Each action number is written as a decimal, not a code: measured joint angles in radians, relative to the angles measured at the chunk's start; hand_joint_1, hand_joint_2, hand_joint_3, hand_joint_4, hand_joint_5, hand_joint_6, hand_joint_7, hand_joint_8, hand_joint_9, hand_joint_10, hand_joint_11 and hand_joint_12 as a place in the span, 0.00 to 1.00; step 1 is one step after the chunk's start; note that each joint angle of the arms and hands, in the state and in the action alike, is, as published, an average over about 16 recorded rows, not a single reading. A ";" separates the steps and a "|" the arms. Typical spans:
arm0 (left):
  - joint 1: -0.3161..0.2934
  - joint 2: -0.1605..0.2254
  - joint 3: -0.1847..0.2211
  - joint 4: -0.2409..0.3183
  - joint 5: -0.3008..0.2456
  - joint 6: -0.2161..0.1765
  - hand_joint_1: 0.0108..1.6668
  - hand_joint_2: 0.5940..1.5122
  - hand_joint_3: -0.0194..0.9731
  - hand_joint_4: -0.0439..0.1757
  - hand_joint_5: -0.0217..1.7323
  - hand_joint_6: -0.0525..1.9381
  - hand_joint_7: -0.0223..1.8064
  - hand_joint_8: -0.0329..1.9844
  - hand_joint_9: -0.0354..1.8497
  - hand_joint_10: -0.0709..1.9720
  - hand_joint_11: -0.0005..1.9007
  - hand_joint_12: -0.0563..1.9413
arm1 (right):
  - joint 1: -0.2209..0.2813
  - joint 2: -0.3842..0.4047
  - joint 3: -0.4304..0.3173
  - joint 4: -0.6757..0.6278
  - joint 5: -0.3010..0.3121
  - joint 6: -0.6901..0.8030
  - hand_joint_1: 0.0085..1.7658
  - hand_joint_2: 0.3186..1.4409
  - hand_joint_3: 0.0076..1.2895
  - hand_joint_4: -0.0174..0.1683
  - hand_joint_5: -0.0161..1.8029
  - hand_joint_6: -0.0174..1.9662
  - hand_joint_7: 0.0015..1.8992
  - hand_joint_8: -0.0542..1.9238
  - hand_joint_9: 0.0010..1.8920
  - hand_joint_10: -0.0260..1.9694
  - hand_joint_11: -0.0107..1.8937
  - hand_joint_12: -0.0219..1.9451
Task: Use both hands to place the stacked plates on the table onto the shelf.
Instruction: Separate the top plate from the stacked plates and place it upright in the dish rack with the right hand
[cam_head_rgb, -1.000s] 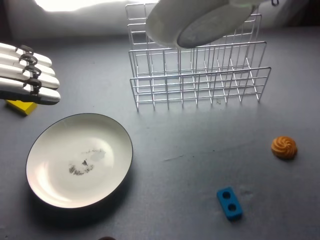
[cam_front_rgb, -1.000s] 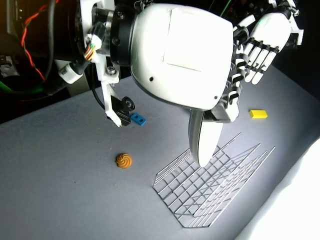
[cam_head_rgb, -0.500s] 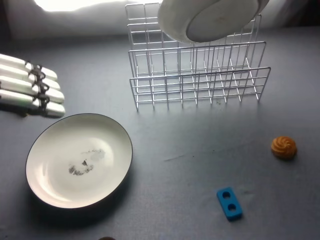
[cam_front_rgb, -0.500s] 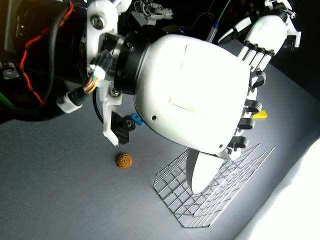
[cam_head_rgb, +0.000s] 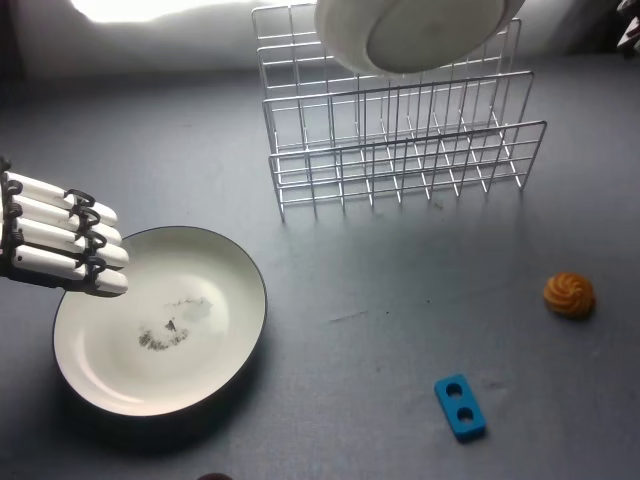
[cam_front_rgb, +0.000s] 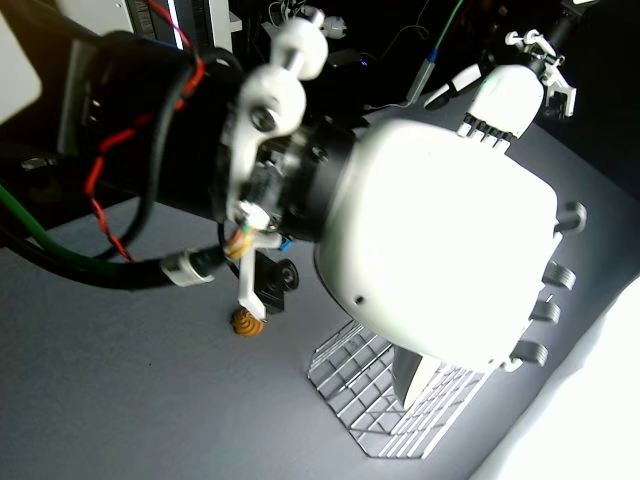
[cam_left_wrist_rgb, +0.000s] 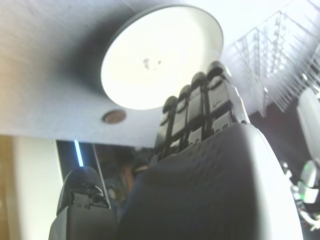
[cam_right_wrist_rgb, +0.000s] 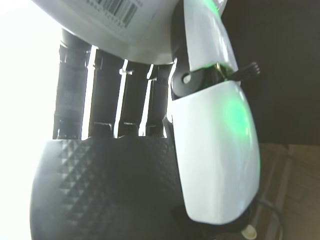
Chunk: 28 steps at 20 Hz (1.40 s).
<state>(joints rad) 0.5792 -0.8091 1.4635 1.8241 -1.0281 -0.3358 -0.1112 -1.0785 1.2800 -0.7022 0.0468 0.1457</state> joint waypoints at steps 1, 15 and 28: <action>0.014 -0.005 0.000 -0.005 0.010 0.008 0.00 0.50 0.04 0.20 0.03 0.04 0.02 0.01 0.03 0.04 0.01 0.03 | -0.006 -0.007 0.010 0.008 -0.003 0.003 0.74 0.60 0.01 0.05 0.53 0.40 0.60 0.42 0.65 0.29 0.49 0.64; 0.100 -0.045 0.021 -0.051 0.119 0.056 0.00 0.50 0.04 0.20 0.02 0.04 0.02 0.01 0.03 0.04 0.01 0.03 | -0.086 -0.065 0.095 0.195 -0.031 -0.014 0.74 0.61 0.01 0.06 0.54 0.39 0.59 0.46 0.64 0.34 0.51 0.66; 0.137 -0.049 0.036 -0.055 0.132 0.059 0.00 0.51 0.04 0.20 0.02 0.04 0.02 0.01 0.03 0.04 0.01 0.03 | -0.150 -0.094 0.135 0.268 -0.044 -0.034 0.73 0.61 0.01 0.05 0.54 0.41 0.59 0.46 0.64 0.34 0.50 0.66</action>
<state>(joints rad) 0.7158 -0.8585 1.4994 1.7690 -0.8962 -0.2772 -0.2613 -1.1724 1.4147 -0.4338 0.0024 0.1121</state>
